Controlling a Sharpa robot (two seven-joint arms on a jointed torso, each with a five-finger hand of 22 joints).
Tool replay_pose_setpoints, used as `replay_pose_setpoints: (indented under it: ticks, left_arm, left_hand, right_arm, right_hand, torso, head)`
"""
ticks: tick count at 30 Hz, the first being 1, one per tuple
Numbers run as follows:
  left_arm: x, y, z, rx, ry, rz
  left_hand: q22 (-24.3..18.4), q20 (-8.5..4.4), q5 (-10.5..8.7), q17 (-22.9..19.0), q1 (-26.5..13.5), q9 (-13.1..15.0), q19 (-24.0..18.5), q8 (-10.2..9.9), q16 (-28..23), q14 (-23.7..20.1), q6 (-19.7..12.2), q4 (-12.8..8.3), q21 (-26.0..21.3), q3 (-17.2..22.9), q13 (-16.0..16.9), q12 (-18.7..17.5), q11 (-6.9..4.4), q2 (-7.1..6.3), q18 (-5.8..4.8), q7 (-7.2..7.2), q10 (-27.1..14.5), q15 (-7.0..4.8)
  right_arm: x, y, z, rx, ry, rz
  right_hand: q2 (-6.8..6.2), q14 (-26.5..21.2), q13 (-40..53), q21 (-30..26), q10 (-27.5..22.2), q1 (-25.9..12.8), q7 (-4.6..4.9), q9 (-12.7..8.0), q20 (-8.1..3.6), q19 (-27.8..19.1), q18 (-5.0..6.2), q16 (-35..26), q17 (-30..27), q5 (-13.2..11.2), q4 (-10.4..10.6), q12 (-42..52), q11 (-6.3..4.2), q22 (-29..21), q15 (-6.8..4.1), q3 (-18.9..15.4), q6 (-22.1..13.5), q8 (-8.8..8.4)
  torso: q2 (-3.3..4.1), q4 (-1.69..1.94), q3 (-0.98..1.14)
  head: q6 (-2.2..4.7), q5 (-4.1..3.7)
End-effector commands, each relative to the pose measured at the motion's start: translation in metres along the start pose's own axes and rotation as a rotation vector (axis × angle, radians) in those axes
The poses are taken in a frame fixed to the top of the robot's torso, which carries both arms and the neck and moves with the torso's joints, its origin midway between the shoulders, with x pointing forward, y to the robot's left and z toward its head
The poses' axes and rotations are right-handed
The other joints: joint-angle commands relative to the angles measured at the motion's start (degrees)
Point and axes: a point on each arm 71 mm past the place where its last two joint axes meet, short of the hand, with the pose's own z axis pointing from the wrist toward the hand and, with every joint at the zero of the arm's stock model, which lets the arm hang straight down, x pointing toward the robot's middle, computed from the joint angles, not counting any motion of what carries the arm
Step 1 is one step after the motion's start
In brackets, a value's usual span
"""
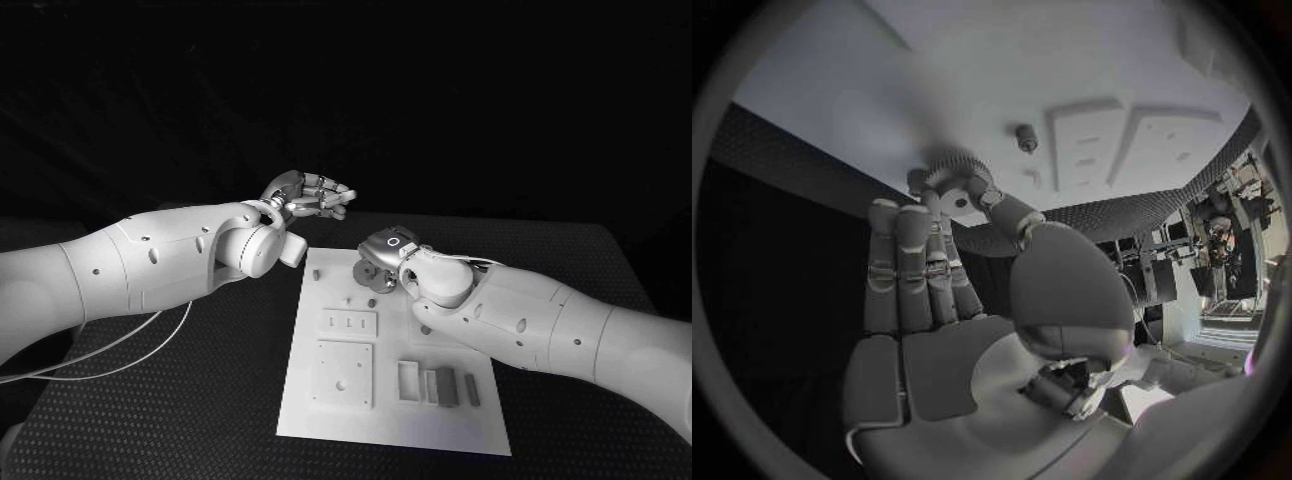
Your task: Assemble the parts on the task board
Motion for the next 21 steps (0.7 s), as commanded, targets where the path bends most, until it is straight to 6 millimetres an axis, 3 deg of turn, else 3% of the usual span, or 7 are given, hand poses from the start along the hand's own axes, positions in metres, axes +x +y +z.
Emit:
replay_pose_setpoints:
  ticks: [1,17,21]
  left_arm:
    - [0.0004,-0.0021,0.0004,0.013,-0.002,-0.004]
    - [0.0003,-0.002,0.0003,0.013,-0.002,-0.004]
    - [0.0002,-0.002,0.0003,0.012,-0.003,-0.004]
  left_hand:
    - [0.1,-0.09,-0.17,-0.1,-0.4,-0.1,0.2,-0.4,0.2,-0.1,-0.2,0.0,-0.3,0.1,-0.1,-0.3,-0.03,-0.04,1.07,0.17,-0.3,0.17]
    - [0.1,-0.08,-0.17,-0.1,-0.4,-0.1,0.2,-0.4,0.2,-0.1,-0.2,0.0,-0.3,0.1,-0.1,-0.3,-0.02,-0.06,1.07,0.15,-0.3,0.17]
    - [0.1,-0.08,-0.17,-0.1,-0.4,-0.1,0.2,-0.4,0.2,-0.1,-0.2,0.0,-0.3,0.1,-0.1,-0.3,-0.02,-0.07,1.07,0.16,-0.3,0.17]
  right_arm:
    - [0.0121,0.0012,-0.0036,0.007,0.07,-0.02]
    - [0.0128,-0.0026,-0.0026,0.023,0.063,-0.017]
    - [0.0116,-0.0033,-0.002,0.024,0.043,0.004]
  right_hand:
    - [-0.68,-0.5,0.0,-0.3,-0.4,-0.2,-1.62,2.3,0.24,-0.2,2.18,0.1,0.0,0.4,0.3,-0.3,0.05,1.1,0.04,0.1,1.9,0.24]
    - [-1.51,-1.0,-0.2,-0.5,-1.0,-0.5,-1.35,2.1,0.35,-0.6,2.18,0.0,-0.2,0.4,0.4,-0.8,0.3,1.0,0.27,0.5,1.2,-0.35]
    - [-2.36,-1.1,-0.7,-0.6,-2.8,-0.4,-0.09,1.3,0.41,-0.7,2.18,0.2,-0.2,0.4,0.4,-1.7,0.97,1.1,0.91,0.7,-1.6,-2.18]
  torso:
    - [0.0,0.02,0.0]
    - [0.03,0.03,0.0]
    - [-0.01,-0.04,-0.02]
  head:
    - [-0.05,0.02]
    - [0.05,-0.02]
    - [0.08,-0.01]
